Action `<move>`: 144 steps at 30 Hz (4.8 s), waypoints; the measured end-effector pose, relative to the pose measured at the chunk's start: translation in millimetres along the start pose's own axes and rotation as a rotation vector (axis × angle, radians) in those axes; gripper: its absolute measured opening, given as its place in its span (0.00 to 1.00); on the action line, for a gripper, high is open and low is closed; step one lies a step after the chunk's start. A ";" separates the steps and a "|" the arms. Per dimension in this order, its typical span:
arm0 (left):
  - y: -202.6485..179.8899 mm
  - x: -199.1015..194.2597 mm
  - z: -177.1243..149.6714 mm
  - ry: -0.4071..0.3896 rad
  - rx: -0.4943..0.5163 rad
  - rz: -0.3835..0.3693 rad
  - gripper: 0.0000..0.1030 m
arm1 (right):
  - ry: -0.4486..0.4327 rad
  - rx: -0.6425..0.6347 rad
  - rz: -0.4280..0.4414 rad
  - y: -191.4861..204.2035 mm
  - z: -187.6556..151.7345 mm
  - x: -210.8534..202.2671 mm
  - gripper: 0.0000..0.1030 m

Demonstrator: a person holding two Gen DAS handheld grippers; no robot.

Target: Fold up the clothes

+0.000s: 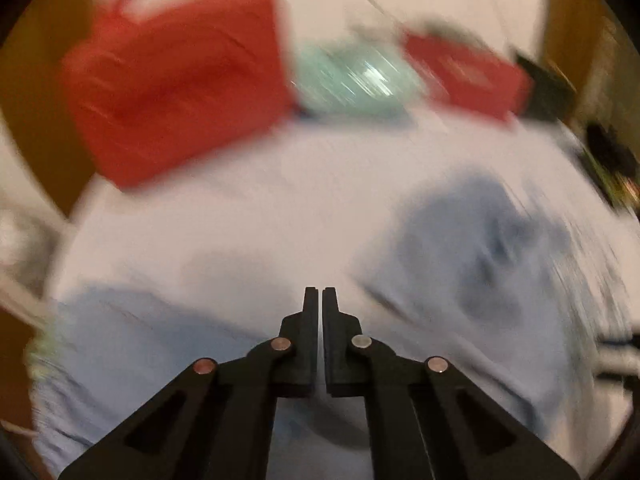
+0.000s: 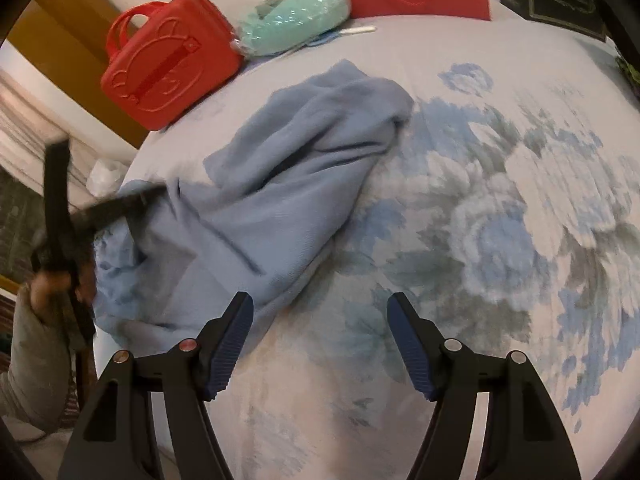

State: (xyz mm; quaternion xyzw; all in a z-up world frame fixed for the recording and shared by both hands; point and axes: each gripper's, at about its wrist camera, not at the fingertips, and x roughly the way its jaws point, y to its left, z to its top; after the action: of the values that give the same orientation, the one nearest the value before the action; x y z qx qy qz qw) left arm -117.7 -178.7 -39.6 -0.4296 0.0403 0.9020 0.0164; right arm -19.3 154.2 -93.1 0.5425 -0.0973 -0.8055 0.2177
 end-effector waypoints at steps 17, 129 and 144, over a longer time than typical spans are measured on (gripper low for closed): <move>161.1 28.5 -65.9 0.237 -0.214 0.187 0.42 | 0.118 -0.214 -0.086 52.0 -12.2 40.1 0.77; -13.9 28.5 -46.1 0.305 0.044 -0.077 0.64 | -0.068 0.339 -0.262 -203.4 3.1 -120.1 0.57; -42.2 52.7 -44.1 0.365 0.058 -0.079 0.64 | 0.018 0.400 -0.252 -221.3 9.1 -84.4 0.53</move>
State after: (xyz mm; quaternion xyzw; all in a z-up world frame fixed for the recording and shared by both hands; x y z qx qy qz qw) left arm -114.1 -140.7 -110.6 -0.5866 0.0516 0.8063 0.0567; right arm -55.1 388.1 -106.3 0.5899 -0.1846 -0.7861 0.0047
